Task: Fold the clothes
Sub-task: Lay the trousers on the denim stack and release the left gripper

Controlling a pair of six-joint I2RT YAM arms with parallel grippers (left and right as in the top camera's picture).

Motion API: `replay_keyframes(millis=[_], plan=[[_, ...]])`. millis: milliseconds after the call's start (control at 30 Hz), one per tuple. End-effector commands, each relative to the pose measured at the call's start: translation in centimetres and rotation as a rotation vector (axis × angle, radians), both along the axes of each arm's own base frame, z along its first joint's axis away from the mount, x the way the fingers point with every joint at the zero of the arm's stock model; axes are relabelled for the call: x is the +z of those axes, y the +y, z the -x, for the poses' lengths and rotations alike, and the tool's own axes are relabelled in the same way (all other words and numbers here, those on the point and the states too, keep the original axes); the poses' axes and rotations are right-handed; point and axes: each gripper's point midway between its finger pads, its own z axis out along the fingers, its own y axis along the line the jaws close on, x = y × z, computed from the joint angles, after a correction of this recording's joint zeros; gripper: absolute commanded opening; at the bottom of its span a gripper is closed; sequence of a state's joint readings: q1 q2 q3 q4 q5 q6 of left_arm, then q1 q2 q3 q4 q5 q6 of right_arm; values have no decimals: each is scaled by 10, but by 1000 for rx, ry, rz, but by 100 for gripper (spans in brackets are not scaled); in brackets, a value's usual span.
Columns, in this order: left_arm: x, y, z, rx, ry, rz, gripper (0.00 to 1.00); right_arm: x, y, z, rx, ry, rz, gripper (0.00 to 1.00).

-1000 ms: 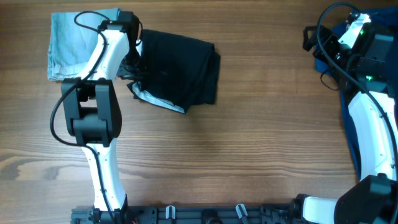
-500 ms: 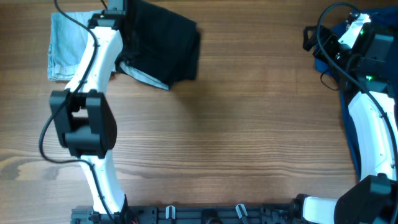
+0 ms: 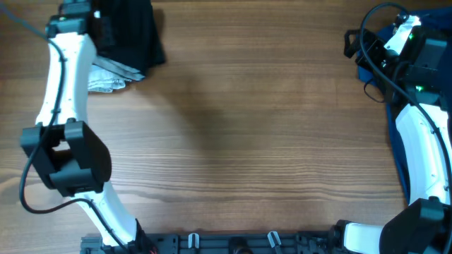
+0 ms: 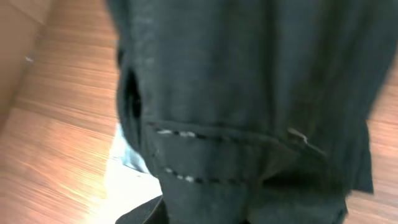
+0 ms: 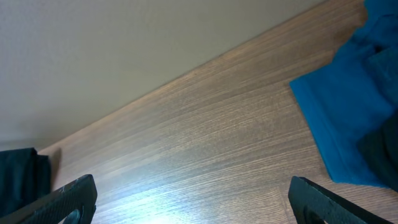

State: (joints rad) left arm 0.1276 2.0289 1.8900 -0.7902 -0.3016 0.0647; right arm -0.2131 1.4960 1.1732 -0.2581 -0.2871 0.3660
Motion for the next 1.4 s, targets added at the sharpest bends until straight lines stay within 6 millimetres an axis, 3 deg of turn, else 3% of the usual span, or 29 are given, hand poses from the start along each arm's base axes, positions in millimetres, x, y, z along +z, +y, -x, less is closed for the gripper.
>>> replay_keyframes(millis=[0,100,267,333,400,433,467,500,567,633,667,733,767,800,867,1000,1100,1233,1367], plan=[[32,35,-2,-29,-88,0,7,-3,-1,-1,-7,6,-1,100],[21,55,-2,-39,-105,90,11,-3,-1,-1,-7,6,-1,100],[-15,92,4,24,-62,131,14,-3,-1,-1,-7,6,-1,100],[-28,95,1,17,-53,161,25,-3,-1,-1,-7,6,-1,100],[-44,99,-1,26,-33,165,63,-3,-1,-1,-7,6,-1,100],[-49,102,-1,36,-26,156,76,-3,-1,-1,-7,6,-1,100],[-48,109,-1,68,-34,132,90,-3,-1,-1,-7,6,-1,100],[-40,123,-1,156,-69,94,95,-3,-1,-1,-7,6,-1,100],[-10,138,2,262,-158,46,97,-3,-1,-1,-7,6,-1,100],[18,128,1,278,-244,105,98,-3,-1,-1,-7,6,-1,100],[31,112,-2,266,-297,209,88,-3,-1,-1,-7,6,-1,99],[39,74,-13,184,-344,435,52,-3,-1,-1,-7,6,-1,100],[42,40,-20,101,-356,637,12,-3,-1,-1,-7,6,-1,100],[41,25,-23,69,-349,727,6,-3,-1,-1,-7,6,-1,100],[35,5,-27,28,-326,844,4,-3,-1,-1,-7,6,-1,100],[-8,-12,-34,77,-232,979,4,-3,-1,-1,-7,6,-1,100],[-49,-40,-38,36,-131,1106,4,-3,-1,-1,-7,6,-1,100],[-100,-55,-37,68,-24,1151,4,-3,-1,-1,-7,6,-1,100],[-154,-78,-20,93,134,1202,4,-3,-1,-1,-7,6,-1,100]])
